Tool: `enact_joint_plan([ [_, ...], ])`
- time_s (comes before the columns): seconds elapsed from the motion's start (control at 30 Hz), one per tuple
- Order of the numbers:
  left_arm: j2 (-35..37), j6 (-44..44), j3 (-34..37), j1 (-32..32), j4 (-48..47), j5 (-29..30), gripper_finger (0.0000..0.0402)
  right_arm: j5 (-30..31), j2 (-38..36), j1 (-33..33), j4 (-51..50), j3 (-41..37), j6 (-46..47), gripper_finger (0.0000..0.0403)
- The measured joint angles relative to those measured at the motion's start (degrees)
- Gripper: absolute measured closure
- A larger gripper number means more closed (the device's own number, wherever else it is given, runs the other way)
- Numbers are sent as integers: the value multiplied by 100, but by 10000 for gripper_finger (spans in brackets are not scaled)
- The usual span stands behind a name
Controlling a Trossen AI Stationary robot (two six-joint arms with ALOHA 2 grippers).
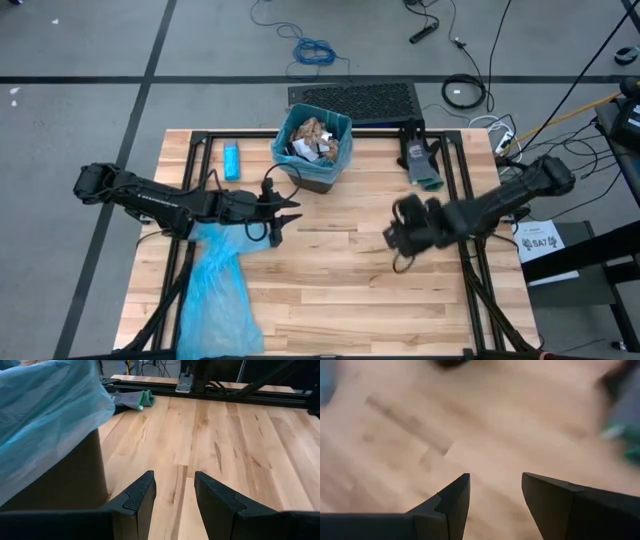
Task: Place trash/remove bag and relplace
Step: Remove the blue trash bag from the black trash bin
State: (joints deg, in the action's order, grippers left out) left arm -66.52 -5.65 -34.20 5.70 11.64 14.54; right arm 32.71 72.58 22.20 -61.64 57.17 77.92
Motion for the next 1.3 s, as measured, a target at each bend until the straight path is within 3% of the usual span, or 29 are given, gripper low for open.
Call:
enact_joint_plan([
  [0.17,-41,-7,0,6,37,57,260,-4,-46,554,2589,-1762,283,232],
  [0.27,-184,-3,-2,6,106,235,260,0,60,722,4357,-2574,-55,232],
  [0.5,-261,-288,-2,48,111,946,260,76,412,819,7425,-3406,-637,232],
  [0.63,277,-673,-2,135,-261,973,260,45,520,751,7924,-3421,-675,232],
  [0.97,3078,-2250,-2,96,-2823,1510,260,155,511,75,9016,-3354,85,232],
  [1.17,3580,-3008,-4,-52,-3330,1478,260,100,511,-906,9465,-2754,-461,232],
  [1.3,3580,-3379,-4,-122,-3600,1414,260,-327,509,-1593,9454,-2403,-756,232],
])
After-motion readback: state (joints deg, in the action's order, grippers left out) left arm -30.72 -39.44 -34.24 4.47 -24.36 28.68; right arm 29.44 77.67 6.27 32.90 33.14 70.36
